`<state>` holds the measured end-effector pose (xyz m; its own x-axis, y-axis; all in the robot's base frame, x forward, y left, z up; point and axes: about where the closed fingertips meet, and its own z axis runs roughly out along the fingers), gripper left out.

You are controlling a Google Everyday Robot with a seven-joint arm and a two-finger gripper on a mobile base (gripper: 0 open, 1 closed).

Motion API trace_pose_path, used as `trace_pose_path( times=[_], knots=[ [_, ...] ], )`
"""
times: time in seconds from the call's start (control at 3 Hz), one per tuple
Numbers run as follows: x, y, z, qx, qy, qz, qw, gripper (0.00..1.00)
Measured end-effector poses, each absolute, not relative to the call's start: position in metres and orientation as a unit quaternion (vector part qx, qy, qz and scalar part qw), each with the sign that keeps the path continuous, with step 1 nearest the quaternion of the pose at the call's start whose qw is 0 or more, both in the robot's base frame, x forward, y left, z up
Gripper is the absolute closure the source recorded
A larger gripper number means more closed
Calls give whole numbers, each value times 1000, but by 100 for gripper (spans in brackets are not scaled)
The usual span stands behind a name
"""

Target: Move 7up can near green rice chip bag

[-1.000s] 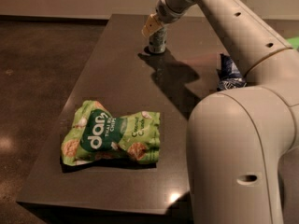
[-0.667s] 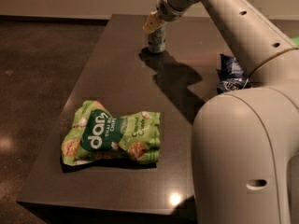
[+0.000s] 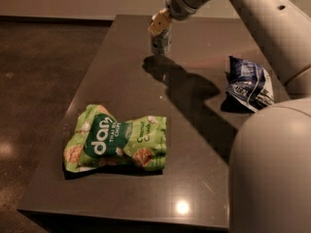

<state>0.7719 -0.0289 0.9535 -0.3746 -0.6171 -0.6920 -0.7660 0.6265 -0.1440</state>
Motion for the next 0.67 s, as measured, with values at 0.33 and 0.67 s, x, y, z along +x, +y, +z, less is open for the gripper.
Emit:
trace_pose_path(
  times=[0.33, 0.67],
  knots=[
    [726, -29, 963, -463, 801, 111, 364, 100],
    [676, -31, 960, -503, 781, 128, 347, 100]
  ],
)
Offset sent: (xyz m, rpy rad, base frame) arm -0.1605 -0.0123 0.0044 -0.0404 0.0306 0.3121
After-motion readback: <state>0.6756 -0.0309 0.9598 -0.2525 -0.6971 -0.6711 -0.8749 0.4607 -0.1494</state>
